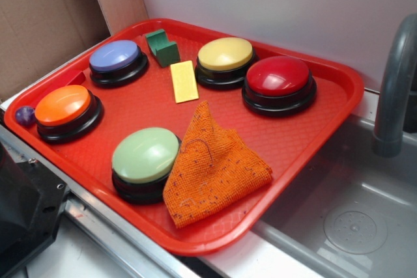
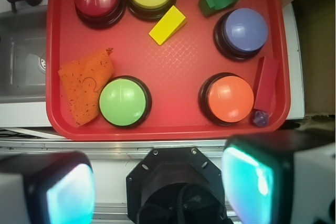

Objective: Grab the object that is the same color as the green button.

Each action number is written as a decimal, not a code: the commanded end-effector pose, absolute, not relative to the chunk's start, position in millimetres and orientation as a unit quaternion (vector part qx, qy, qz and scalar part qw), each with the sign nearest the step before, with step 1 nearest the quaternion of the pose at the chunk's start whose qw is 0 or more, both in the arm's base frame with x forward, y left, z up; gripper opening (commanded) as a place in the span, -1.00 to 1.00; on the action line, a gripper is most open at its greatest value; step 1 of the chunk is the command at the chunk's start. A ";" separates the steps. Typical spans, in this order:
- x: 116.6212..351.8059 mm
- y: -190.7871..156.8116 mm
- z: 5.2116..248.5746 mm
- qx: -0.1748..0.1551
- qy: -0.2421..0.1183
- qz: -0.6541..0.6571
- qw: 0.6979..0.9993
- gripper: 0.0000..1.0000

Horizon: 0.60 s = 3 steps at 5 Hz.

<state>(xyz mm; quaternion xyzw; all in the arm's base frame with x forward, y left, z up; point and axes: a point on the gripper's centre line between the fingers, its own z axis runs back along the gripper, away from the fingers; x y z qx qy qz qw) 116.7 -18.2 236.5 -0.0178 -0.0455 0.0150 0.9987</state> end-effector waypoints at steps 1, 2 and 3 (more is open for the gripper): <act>116.7 -18.2 236.5 -0.018 -0.045 0.015 0.999 1.00; 134.1 -7.7 227.4 0.023 -0.058 0.012 0.998 1.00; 152.6 6.5 216.3 0.029 -0.068 0.010 0.997 1.00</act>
